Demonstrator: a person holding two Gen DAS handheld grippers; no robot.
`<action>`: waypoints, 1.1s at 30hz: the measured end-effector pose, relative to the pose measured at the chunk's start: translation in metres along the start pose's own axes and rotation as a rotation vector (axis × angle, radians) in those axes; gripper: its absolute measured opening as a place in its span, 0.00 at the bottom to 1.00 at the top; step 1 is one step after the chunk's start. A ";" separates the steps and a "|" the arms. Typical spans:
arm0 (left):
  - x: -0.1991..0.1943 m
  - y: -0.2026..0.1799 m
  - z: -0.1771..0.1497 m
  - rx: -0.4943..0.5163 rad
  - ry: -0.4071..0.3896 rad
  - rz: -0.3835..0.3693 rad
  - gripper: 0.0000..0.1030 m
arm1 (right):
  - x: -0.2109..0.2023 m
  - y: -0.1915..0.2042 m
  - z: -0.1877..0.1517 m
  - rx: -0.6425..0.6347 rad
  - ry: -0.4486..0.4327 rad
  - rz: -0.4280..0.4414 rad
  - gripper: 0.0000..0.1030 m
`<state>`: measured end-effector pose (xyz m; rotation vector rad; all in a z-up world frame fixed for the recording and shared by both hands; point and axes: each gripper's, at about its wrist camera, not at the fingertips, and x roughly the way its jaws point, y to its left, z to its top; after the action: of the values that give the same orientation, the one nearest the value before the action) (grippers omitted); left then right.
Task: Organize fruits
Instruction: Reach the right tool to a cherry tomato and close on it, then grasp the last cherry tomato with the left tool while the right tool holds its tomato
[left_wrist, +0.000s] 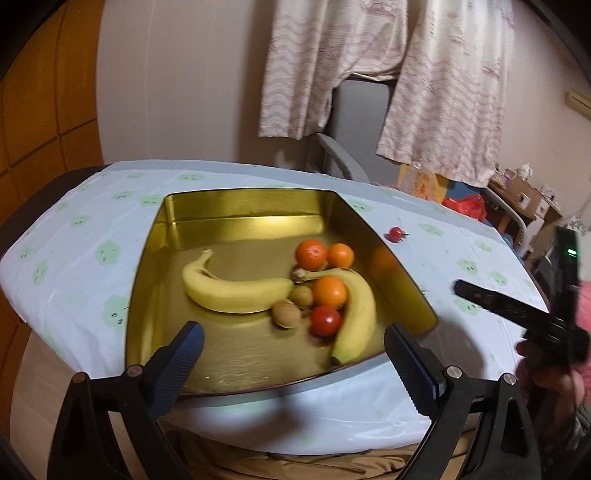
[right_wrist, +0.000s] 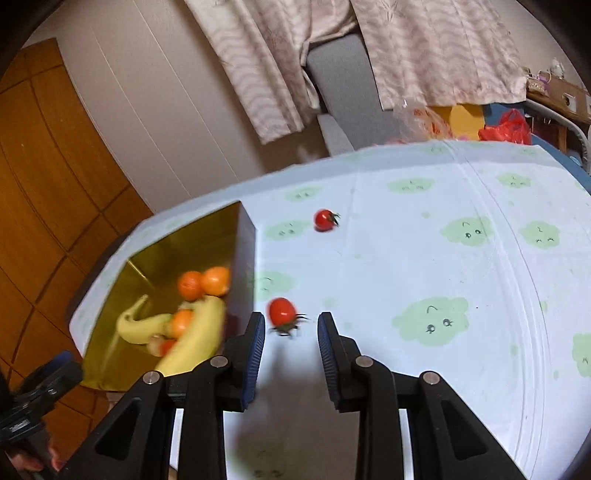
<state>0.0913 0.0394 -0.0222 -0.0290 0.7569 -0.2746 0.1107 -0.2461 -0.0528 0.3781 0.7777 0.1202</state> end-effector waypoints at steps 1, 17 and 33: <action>0.000 -0.003 0.001 0.007 0.001 -0.001 0.96 | 0.007 0.000 0.002 -0.012 0.018 0.007 0.29; 0.007 -0.019 0.019 0.044 0.027 0.002 0.96 | 0.074 0.003 0.012 -0.107 0.150 0.120 0.26; 0.118 -0.153 0.131 0.255 0.124 -0.137 1.00 | 0.029 -0.087 0.015 0.065 -0.006 -0.120 0.26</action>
<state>0.2261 -0.1480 0.0128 0.1797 0.8393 -0.5051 0.1392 -0.3243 -0.0948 0.3924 0.7981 -0.0191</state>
